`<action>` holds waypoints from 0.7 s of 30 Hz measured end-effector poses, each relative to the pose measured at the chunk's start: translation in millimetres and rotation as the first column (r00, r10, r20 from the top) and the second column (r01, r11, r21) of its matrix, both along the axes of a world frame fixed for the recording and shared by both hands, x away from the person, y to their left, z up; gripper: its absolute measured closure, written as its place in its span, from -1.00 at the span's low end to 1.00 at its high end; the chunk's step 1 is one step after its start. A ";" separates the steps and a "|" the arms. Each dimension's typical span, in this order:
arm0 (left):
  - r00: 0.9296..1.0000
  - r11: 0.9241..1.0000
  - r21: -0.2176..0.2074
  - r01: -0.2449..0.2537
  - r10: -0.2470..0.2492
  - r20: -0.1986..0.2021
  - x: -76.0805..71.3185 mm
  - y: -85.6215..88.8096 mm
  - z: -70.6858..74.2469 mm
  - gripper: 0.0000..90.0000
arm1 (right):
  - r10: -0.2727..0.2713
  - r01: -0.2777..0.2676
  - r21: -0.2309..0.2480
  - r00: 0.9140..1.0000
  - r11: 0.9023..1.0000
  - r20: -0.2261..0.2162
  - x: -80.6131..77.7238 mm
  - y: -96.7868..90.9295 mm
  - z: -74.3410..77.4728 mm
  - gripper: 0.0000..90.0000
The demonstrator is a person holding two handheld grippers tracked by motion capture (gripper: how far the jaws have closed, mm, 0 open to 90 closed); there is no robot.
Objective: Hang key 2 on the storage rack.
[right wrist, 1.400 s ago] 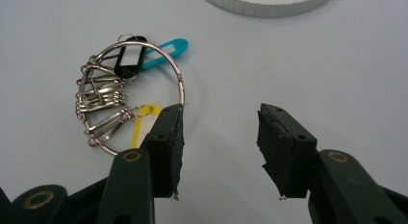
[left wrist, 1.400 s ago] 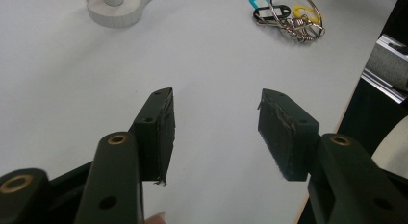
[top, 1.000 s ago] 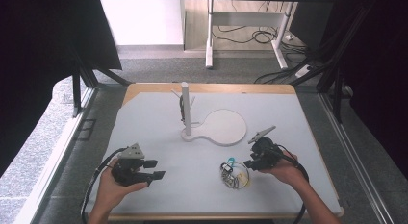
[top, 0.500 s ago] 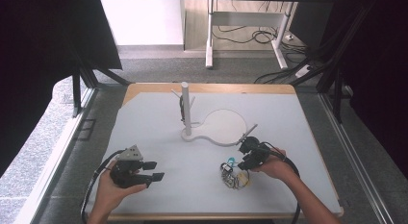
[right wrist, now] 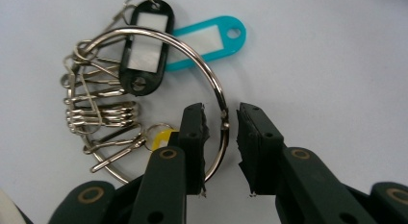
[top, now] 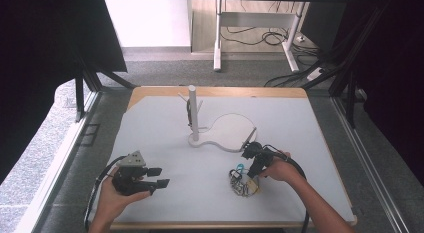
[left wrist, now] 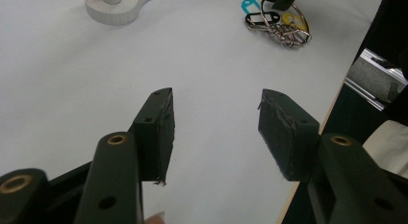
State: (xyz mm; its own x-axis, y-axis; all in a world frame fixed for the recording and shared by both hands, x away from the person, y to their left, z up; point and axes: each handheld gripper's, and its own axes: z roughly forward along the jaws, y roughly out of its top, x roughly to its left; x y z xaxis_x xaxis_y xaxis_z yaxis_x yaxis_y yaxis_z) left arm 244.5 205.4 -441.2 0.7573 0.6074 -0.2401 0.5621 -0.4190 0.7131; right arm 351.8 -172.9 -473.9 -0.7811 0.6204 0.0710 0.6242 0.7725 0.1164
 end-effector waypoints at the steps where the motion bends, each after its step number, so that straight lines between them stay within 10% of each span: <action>1: 1.000 1.000 0.000 0.001 -0.001 0.000 0.2 -0.2 -0.2 0.06 | -0.002 0.002 -0.006 1.000 1.000 -0.001 0.8 -0.1 -1.5 0.67; 21: 1.000 1.000 -0.002 -0.001 0.001 -0.003 0.5 1.3 -1.8 0.06 | -0.030 0.037 0.063 0.993 0.997 -0.117 -5.2 -19.4 21.1 0.92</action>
